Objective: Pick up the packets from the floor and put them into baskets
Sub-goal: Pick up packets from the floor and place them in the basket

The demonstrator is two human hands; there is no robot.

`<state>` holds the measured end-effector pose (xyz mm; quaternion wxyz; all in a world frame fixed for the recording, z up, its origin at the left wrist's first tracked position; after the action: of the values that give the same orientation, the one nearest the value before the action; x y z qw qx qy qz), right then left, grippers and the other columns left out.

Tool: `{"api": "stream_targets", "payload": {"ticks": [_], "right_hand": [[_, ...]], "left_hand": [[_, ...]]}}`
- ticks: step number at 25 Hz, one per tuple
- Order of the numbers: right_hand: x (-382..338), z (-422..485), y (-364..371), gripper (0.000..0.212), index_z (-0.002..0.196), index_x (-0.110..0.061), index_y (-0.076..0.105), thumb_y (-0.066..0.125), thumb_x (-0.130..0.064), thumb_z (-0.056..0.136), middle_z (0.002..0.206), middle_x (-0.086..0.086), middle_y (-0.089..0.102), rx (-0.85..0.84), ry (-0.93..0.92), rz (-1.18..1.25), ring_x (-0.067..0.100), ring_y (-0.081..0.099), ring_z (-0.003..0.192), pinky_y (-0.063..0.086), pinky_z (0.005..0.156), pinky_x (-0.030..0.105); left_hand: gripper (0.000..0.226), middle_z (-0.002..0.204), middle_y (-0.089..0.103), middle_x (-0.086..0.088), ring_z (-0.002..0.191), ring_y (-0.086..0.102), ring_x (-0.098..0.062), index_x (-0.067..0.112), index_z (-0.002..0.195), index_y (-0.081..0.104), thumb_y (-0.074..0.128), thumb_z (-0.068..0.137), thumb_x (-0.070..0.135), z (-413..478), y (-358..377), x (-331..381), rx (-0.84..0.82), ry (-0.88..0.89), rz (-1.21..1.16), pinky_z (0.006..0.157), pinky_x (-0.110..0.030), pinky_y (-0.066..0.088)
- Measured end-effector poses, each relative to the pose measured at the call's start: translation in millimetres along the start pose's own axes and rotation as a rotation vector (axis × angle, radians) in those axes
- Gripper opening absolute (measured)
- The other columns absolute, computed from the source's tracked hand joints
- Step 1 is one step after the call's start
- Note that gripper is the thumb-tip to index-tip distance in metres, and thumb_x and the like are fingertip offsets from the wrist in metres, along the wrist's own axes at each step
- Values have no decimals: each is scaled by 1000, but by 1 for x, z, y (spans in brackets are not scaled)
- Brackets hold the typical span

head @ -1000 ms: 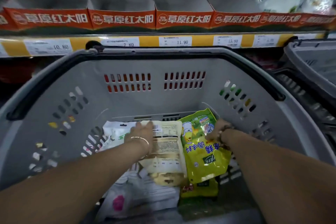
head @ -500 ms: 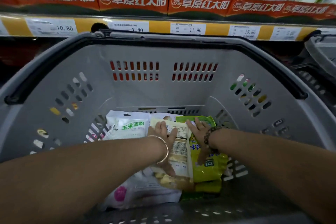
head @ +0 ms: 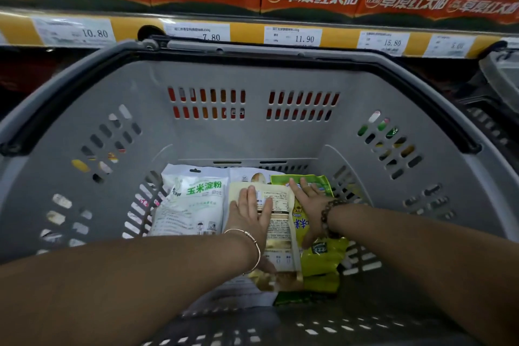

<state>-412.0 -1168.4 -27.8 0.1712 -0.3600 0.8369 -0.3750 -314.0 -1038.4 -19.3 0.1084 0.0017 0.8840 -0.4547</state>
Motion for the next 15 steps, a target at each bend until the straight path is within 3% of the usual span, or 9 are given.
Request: {"api": "stream_targets", "payload": {"ticks": [4, 7, 10, 15], "right_hand": [[2, -7, -39, 120, 149, -17, -4, 78, -48, 66, 154, 8, 20, -34, 19, 26, 28, 31, 136, 35, 108, 41], [-4, -24, -77, 82, 144, -12, 27, 60, -55, 82, 145, 10, 40, 87, 0, -146, 27, 44, 127, 40, 103, 37], [-17, -54, -99, 75, 142, -14, 32, 53, -58, 85, 143, 8, 43, 244, -52, -128, 26, 46, 125, 41, 102, 37], [-58, -120, -121, 77, 144, -19, 27, 51, -60, 84, 145, 6, 40, 375, -168, -30, 24, 45, 125, 42, 101, 37]], "left_hand": [[121, 148, -30, -23, 140, -19, -38, 17, 145, -23, 53, 70, 76, -14, -8, -21, -20, 61, -134, 116, -51, 4], [103, 157, -13, -8, 145, 4, -30, 28, 149, 3, 58, 73, 68, -33, -30, -51, 21, 35, -283, 115, -48, 19], [83, 155, 16, -6, 137, 30, -28, 25, 147, 22, 58, 79, 56, -66, -55, -78, 128, -75, -457, 110, -40, 32], [55, 140, 41, -6, 127, 42, -25, 24, 136, 43, 58, 84, 39, -156, -81, -115, 376, -263, -614, 104, -31, 36]]}}
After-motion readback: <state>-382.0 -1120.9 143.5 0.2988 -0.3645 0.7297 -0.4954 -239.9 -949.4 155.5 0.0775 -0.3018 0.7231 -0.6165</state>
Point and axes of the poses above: each hand's wrist, its own z-axis towards the middle knuckle, its own y-axis out of the palm, x = y × z, the point moved 3 cm from there along z, towards the middle knuckle
